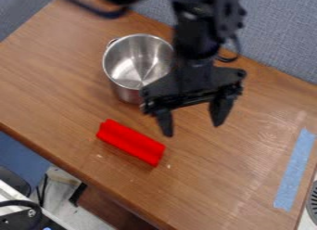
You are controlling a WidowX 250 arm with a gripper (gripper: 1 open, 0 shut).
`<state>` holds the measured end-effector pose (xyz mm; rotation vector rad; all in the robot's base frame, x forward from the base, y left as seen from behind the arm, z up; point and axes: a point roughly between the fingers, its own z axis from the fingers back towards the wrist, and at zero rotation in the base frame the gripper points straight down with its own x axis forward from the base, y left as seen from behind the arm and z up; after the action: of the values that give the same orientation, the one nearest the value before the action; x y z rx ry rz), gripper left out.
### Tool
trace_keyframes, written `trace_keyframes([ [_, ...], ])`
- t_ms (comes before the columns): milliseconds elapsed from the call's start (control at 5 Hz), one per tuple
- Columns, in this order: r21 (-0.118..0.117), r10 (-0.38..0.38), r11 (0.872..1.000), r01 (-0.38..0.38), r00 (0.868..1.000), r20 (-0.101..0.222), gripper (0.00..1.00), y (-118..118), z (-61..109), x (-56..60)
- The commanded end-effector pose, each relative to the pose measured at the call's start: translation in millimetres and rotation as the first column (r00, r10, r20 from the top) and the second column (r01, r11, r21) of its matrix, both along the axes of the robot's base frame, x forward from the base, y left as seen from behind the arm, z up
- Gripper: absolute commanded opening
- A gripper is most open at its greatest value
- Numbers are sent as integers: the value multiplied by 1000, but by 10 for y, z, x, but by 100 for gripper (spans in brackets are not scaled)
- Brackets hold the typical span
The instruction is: Move the red object from the metal pot to the table
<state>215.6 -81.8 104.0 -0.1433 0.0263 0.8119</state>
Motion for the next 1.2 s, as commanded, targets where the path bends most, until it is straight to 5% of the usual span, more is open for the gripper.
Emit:
trace_keyframes([
  [0,-37,185,982,-184,982,24,100,63,230,-179],
  [200,-52,239,970,-238,971,29,100,298,274,-262],
  [600,52,337,939,-340,939,61,100,378,116,-431],
  [800,91,287,953,-290,957,43,100,104,53,-285],
  [1000,104,254,962,-253,967,7,100,-154,-12,-93],
])
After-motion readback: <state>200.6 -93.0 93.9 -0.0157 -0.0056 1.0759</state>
